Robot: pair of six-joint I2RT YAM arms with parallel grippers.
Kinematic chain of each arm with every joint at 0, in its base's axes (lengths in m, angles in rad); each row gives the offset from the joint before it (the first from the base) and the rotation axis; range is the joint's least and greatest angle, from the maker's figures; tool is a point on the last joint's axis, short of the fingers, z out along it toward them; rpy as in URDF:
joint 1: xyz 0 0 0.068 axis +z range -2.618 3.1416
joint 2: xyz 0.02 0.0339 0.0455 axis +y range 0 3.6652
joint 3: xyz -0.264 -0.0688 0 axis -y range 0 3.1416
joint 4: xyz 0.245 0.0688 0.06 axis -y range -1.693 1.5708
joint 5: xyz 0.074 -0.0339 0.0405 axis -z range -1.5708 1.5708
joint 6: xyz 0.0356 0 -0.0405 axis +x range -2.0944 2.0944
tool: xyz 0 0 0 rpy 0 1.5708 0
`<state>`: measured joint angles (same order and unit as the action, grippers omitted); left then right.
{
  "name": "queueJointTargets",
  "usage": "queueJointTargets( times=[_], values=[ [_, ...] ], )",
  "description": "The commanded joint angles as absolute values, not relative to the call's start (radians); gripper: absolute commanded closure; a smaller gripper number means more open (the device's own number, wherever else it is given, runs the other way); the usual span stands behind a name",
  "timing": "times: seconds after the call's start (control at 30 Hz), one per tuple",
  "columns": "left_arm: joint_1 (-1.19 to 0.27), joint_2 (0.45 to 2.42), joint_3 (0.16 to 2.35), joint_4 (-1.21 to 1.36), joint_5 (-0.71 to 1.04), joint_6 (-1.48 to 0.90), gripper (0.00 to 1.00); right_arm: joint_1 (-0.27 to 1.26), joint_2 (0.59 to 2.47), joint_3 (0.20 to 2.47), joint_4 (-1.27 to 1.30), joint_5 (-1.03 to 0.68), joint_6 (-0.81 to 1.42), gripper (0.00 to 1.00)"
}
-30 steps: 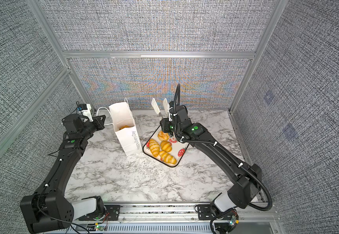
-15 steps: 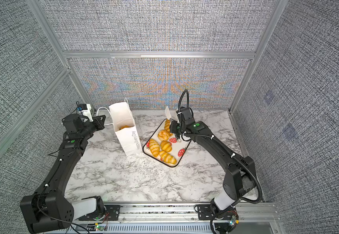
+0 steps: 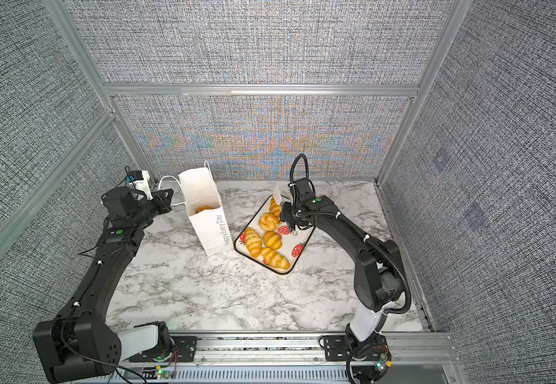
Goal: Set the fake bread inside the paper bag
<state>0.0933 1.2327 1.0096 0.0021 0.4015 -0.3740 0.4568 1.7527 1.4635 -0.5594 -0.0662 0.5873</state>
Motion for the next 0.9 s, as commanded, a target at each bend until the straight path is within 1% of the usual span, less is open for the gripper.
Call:
queueJointTargets(
  times=[0.0,0.53,0.67,0.87],
  values=[
    [0.094,1.228,1.009,0.015,0.409,-0.373,1.0,0.451,1.773,1.484,-0.563,-0.093,0.595,0.44],
    [0.095,1.227,1.009,0.017,0.411,-0.374,1.0,0.436,1.876,1.507,-0.56,-0.133,0.605,0.43],
    [0.094,1.227,1.008,0.018,0.412,-0.374,1.0,0.434,1.894,1.516,-0.566,-0.137,0.602,0.41],
    [0.094,1.225,1.01,0.018,0.414,-0.374,1.0,0.434,1.924,1.535,-0.572,-0.143,0.599,0.41]
  ],
)
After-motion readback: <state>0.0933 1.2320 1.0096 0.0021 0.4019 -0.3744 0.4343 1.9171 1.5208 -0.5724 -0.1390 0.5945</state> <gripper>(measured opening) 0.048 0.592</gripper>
